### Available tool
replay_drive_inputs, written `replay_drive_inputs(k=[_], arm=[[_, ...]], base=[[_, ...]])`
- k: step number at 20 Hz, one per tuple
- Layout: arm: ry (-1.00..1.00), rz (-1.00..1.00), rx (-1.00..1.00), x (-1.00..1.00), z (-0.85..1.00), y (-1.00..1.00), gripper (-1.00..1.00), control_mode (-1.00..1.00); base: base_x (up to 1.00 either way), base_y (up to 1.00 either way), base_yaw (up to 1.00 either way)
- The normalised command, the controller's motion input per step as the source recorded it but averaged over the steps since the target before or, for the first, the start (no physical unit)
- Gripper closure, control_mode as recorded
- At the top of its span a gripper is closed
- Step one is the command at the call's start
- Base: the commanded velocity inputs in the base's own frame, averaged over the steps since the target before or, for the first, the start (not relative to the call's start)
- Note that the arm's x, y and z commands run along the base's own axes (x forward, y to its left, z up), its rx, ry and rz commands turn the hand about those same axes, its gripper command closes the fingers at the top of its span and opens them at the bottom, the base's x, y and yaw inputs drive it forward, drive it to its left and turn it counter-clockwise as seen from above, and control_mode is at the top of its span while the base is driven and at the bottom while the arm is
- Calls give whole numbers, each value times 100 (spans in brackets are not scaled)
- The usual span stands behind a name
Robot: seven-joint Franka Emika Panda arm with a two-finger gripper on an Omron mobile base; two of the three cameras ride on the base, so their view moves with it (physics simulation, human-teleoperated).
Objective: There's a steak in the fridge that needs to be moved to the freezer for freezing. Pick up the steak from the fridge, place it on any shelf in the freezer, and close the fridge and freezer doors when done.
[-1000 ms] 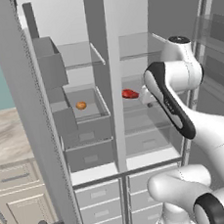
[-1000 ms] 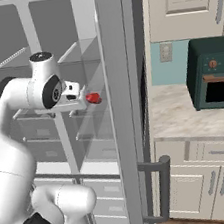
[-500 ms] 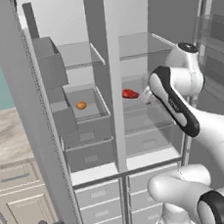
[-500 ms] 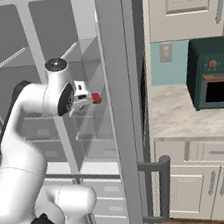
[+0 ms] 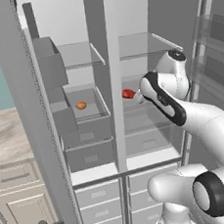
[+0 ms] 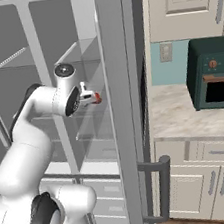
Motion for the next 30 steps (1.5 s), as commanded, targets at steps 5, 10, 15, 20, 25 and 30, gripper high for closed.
replay_drive_inputs(k=[5,10,15,20,25,30], arm=[[0,0,1,53,-18,-16,-100,-100],[0,1,1,32,-28,-19,-100,-100],[0,0,0,44,-29,-1,-100,-100],[0,1,0,45,-8,-6,-100,-100],[0,1,0,48,-14,-4,-100,-100],[0,2,2,40,-13,-17,-100,-100]], base=[[0,0,0],[0,0,0],[0,0,0],[0,0,0],[0,0,0],[0,0,0]])
